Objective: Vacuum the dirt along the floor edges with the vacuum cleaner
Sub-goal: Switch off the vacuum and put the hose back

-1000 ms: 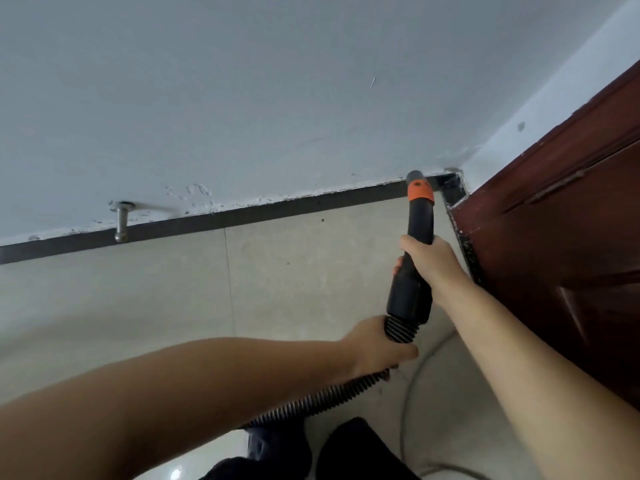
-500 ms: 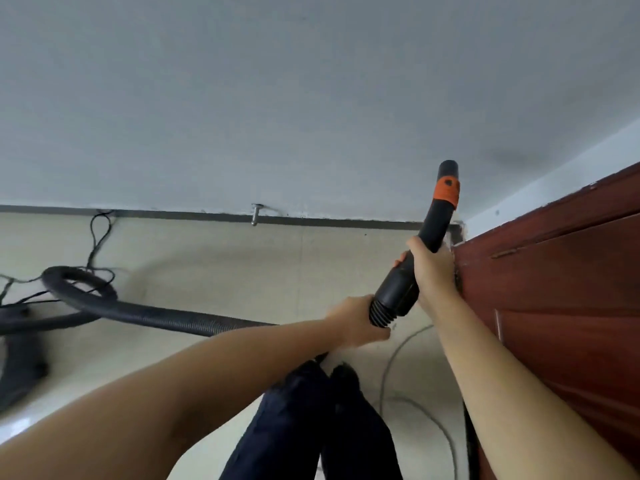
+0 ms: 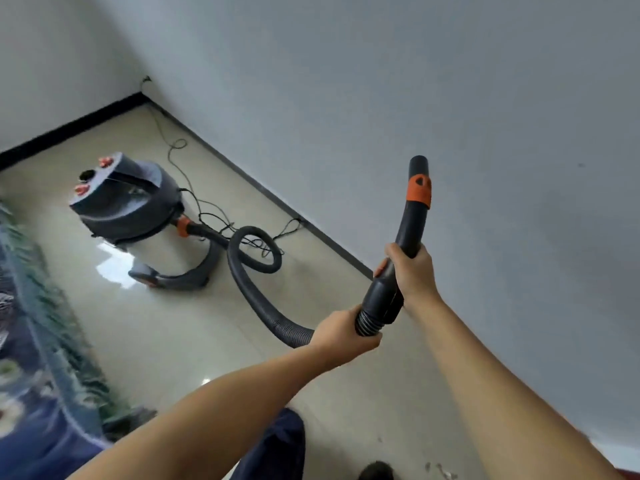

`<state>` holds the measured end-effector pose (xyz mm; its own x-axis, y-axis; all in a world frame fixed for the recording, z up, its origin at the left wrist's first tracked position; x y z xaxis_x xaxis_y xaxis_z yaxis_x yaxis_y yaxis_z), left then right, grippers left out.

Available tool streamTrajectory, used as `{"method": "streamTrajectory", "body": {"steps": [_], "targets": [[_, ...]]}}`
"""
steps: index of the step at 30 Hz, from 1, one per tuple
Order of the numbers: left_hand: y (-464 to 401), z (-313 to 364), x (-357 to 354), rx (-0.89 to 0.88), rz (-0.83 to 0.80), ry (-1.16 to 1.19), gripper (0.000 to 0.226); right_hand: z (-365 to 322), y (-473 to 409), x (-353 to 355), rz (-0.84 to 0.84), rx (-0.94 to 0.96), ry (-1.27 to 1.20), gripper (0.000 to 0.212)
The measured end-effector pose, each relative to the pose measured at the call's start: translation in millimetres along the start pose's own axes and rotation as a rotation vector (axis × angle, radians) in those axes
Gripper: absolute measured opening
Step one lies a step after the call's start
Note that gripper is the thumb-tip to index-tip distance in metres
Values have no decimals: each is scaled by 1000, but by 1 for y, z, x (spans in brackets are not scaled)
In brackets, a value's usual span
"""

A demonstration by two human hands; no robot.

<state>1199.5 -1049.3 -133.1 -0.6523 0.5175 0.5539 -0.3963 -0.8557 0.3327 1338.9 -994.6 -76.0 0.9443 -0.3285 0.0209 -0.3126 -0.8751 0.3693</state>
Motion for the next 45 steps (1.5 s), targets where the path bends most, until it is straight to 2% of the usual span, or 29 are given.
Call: {"method": "streamTrajectory", "body": {"steps": [4,8,12,15,20,28,34,38,42,45], "targets": [[30,-58,110,56,239,131,36,-43,9,-148,-198,99,61,18],[62,-132,216,114,423,232,38,-55,20,-296,-364,89,54,22],[90,-191,309,120,524,201,38,-58,30,-401,-391,35,-15,28],[97,-208,355,110,547,200,32,-73,33,-449,-390,73,-4,26],[82,-210,416,85,661,343,36,-125,16,-508,-441,149,-7,16],[-1,-229,508,35,703,419,38,-183,-57,-595,-502,246,31,20],[-59,-272,561,109,750,496,32,-176,-130,-687,-644,111,127,17],[-63,-318,597,177,852,568,41,-163,-146,-764,-739,37,175,17],[-62,-364,639,211,934,575,44,-148,-160,-833,-766,-5,179,15],[-68,-397,670,229,969,576,44,-139,-178,-878,-727,-28,173,15]]}}
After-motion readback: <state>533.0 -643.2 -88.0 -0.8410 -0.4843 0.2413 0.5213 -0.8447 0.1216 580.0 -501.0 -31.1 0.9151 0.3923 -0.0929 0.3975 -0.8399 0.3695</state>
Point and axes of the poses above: each hand's wrist, its own y-axis away from the middle knuckle, its own x-axis out of the back of the hand, z = x × y, the point moved 10 cm from there along -y, towards the middle knuckle, and after that the axes turned 4 degrees about -x, right-handed, at the moved point
